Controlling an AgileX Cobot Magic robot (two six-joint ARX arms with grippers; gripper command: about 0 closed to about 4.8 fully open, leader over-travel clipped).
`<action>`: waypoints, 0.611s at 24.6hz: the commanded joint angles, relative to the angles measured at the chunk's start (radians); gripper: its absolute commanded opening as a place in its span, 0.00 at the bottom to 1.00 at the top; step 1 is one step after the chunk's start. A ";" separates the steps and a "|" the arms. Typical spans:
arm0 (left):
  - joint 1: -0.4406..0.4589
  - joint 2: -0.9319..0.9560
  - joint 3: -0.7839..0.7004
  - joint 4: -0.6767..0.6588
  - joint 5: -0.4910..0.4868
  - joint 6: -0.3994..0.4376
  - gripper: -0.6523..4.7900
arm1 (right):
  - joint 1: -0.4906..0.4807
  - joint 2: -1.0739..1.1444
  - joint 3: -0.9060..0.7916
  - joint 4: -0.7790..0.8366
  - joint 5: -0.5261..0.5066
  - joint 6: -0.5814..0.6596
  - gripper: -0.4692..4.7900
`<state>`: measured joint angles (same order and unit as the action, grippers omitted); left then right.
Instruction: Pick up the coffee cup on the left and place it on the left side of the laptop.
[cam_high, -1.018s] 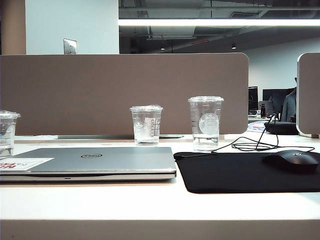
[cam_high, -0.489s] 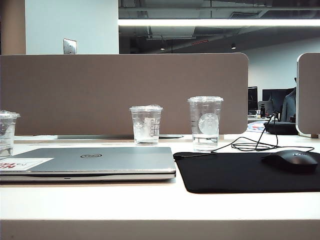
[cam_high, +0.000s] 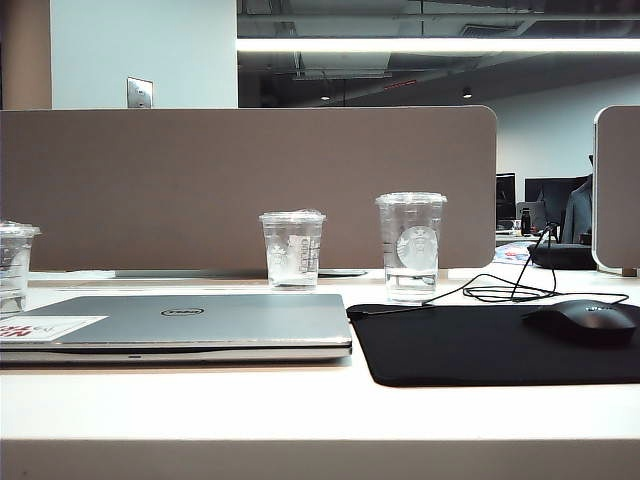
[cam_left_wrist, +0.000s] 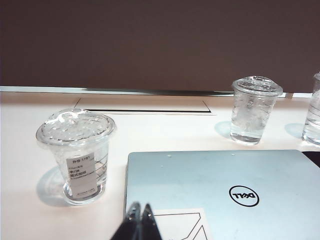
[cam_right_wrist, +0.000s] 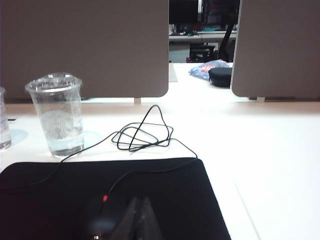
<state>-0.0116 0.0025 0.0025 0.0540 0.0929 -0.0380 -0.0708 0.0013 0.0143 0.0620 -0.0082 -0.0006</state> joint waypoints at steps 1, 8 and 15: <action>0.001 0.000 0.004 0.006 -0.002 0.003 0.11 | 0.008 -0.002 -0.013 0.016 -0.002 -0.002 0.09; 0.001 0.000 0.004 0.006 -0.002 0.003 0.11 | 0.068 -0.002 -0.013 0.019 0.019 -0.002 0.09; 0.001 0.000 0.004 0.006 -0.002 0.003 0.11 | 0.067 -0.002 -0.013 0.017 0.032 -0.002 0.09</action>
<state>-0.0116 0.0025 0.0025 0.0509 0.0929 -0.0380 -0.0040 0.0013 0.0074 0.0616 0.0265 -0.0006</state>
